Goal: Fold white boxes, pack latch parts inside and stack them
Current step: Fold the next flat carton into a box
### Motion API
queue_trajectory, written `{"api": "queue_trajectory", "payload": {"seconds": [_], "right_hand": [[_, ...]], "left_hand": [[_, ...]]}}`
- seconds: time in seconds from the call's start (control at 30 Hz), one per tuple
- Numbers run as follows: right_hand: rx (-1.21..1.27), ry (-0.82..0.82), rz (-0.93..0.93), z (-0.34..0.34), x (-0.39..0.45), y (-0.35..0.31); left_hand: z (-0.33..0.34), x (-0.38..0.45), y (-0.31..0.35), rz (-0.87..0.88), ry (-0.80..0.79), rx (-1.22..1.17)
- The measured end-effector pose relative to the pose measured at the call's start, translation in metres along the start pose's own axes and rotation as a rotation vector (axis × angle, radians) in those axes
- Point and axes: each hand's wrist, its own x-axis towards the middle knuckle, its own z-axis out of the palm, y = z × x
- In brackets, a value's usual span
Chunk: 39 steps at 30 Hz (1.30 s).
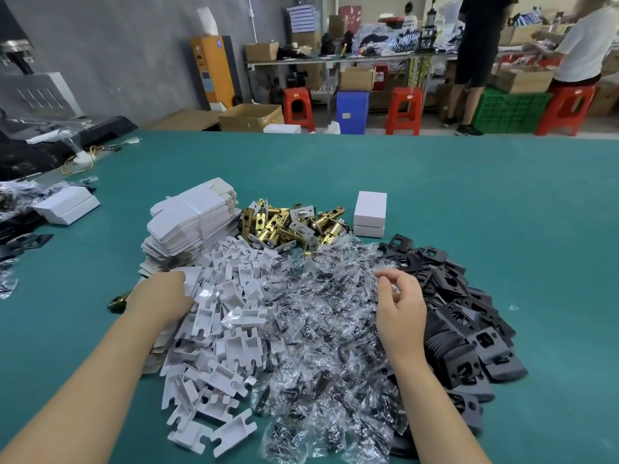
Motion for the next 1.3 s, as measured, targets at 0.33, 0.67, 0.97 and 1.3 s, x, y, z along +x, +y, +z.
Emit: {"api": "queue_trajectory", "payload": {"seconds": [0.33,0.67,0.97,1.3], "right_hand": [[0.003,0.002,0.017,0.0,0.0,0.003],[-0.01,0.01,0.013,0.0,0.001,0.002],[-0.004,0.004,0.024,0.0,0.0,0.001],[0.092,0.015,0.084,-0.007,0.004,-0.001]], "left_hand": [[-0.005,-0.002,0.005,0.014,0.03,0.008],[-0.007,-0.013,0.017,-0.006,0.127,-0.101],[-0.045,-0.033,0.019,-0.095,0.353,-0.124],[-0.11,-0.104,0.119,0.539,0.448,-1.213]]}}
